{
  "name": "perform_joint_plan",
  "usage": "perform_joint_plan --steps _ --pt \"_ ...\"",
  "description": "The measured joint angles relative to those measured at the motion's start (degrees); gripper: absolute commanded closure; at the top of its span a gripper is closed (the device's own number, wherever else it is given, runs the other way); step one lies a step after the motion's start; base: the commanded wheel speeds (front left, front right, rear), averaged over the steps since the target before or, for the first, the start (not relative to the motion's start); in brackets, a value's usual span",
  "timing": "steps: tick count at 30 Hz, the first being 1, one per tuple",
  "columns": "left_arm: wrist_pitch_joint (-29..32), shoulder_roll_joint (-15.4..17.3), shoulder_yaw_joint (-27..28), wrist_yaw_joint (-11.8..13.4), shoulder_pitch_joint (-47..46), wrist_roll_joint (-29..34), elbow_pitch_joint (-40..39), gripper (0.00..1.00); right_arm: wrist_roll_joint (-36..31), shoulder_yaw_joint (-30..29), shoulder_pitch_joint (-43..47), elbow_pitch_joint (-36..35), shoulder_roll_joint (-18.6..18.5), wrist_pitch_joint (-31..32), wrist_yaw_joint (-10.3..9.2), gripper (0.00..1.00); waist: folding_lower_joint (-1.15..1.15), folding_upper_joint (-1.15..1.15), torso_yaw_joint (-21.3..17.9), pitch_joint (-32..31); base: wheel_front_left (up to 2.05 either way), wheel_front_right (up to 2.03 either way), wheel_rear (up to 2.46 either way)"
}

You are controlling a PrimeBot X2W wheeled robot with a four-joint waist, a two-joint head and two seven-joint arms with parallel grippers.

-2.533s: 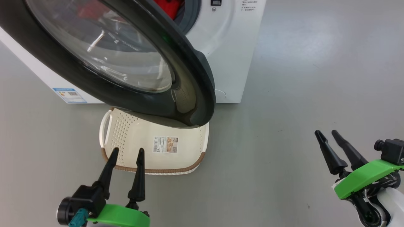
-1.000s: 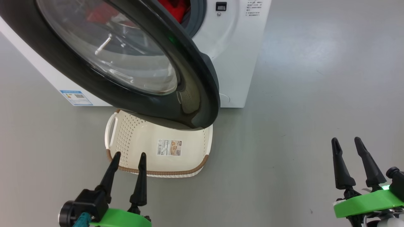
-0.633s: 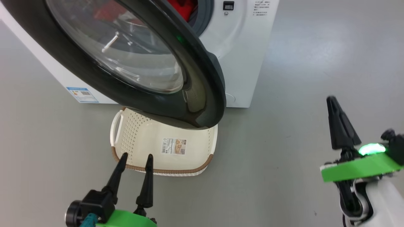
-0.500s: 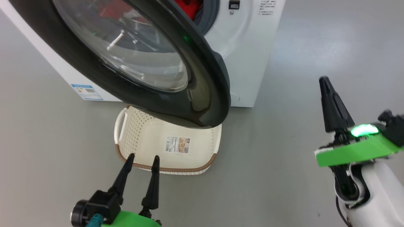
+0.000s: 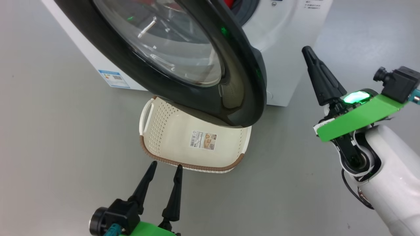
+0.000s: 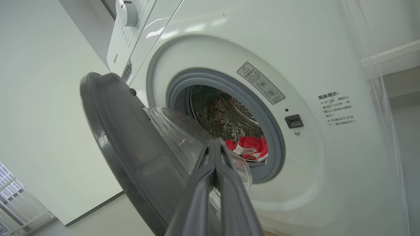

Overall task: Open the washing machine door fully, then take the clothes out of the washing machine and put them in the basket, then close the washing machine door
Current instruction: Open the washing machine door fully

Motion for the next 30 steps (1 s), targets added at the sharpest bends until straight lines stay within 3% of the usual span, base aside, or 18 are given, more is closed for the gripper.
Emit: perform_joint_plan --steps 8,16,21,30 --pt "0.0 0.0 -2.0 0.7 -0.9 -1.2 -0.3 0.00 14.8 9.4 -7.1 1.1 -4.2 6.1 0.00 1.00 0.00 0.00 2.1 1.9 0.00 0.00 0.00" --pt "0.0 0.0 -3.2 1.0 -1.6 -2.0 -0.4 0.00 27.6 11.8 -8.0 -0.3 -6.7 15.3 0.00 1.00 0.00 0.00 3.7 2.3 0.00 0.00 0.00" --pt "0.0 0.0 -3.3 1.0 -1.5 -2.1 -0.4 0.00 31.4 11.8 -7.8 -0.7 -7.4 19.5 -0.07 1.00 0.00 0.00 4.5 1.3 0.00 0.00 0.00" --pt "0.0 0.0 -3.7 1.0 -0.7 -2.4 -0.5 0.00 31.9 11.8 -4.4 -2.5 -6.0 23.4 -0.07 1.00 0.00 0.00 6.9 -1.0 0.00 0.00 0.00"
